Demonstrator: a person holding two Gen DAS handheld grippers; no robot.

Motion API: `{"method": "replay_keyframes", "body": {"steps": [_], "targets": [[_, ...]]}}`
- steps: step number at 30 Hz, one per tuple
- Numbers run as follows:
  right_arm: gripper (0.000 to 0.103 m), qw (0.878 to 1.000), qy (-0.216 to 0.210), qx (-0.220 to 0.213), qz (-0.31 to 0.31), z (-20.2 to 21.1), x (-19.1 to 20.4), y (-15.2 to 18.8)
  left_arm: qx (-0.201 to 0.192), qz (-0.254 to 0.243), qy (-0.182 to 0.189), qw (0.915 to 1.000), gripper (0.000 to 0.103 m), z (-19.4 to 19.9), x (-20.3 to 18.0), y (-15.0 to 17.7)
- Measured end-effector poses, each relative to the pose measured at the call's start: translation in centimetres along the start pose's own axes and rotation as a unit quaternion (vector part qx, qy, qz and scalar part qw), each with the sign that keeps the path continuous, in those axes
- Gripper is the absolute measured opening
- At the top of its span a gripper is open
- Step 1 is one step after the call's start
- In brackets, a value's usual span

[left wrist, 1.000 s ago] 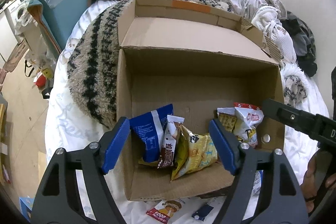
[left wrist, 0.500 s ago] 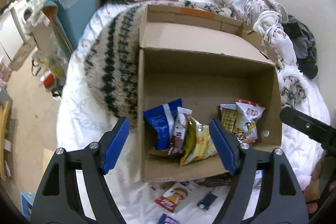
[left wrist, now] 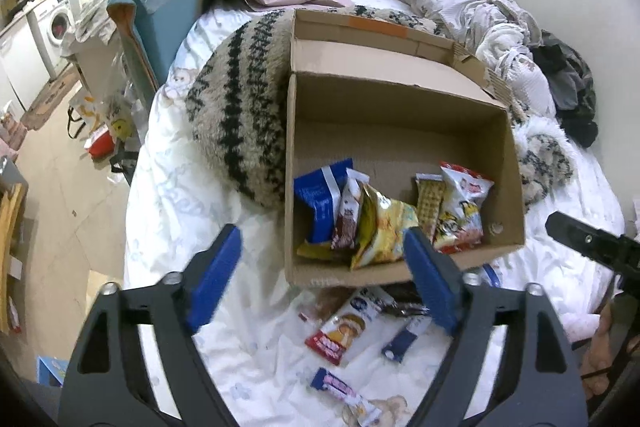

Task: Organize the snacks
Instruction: 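Withdraw both tools from the box toward the snack pile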

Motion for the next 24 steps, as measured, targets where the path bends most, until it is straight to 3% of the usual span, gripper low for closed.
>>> {"method": "replay_keyframes", "body": {"steps": [1, 3, 10, 15, 18, 23, 24], "targets": [[0.082, 1.0, 0.001, 0.0, -0.003, 0.3, -0.1, 0.3, -0.004, 0.002, 0.001, 1.0, 0.096, 0.4, 0.0, 0.2], [0.085, 1.0, 0.001, 0.002, -0.015, 0.8, -0.5, 1.1, -0.012, 0.001, -0.01, 0.9999, 0.099, 1.1, 0.1, 0.7], [0.089, 0.999, 0.017, 0.007, -0.044, 2.5, -1.9, 3.8, 0.019, 0.041, -0.027, 0.9986, 0.099, 1.6, 1.4, 4.0], [0.089, 0.998, 0.025, 0.017, -0.058, 3.0, -3.1, 5.4, 0.102, 0.099, -0.043, 0.9889, 0.099, -0.2, 2.6, 9.4], [0.089, 0.997, 0.035, 0.02, -0.063, 3.1, -3.9, 5.8, 0.178, 0.133, -0.028, 0.9747, 0.099, -2.2, 1.7, 13.9], [0.089, 0.996, 0.037, 0.015, -0.081, 3.3, -4.8, 5.6, 0.232, 0.134, -0.021, 0.9631, 0.084, -5.1, -0.3, 17.8], [0.089, 0.996, 0.039, 0.015, -0.081, 3.3, -5.0, 5.6, 0.241, 0.126, -0.022, 0.962, 0.077, -5.6, -0.7, 18.3]]}}
Point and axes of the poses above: each gripper's, at about its wrist camera, not at the fingertips, and z roughly against the way its jaws point, x to its left, y to its underside, the point moved 7 cm from there along -z, roughly the way its jaws point, and after that the axes turned 6 degrees about -x, right-handed, at the moved point
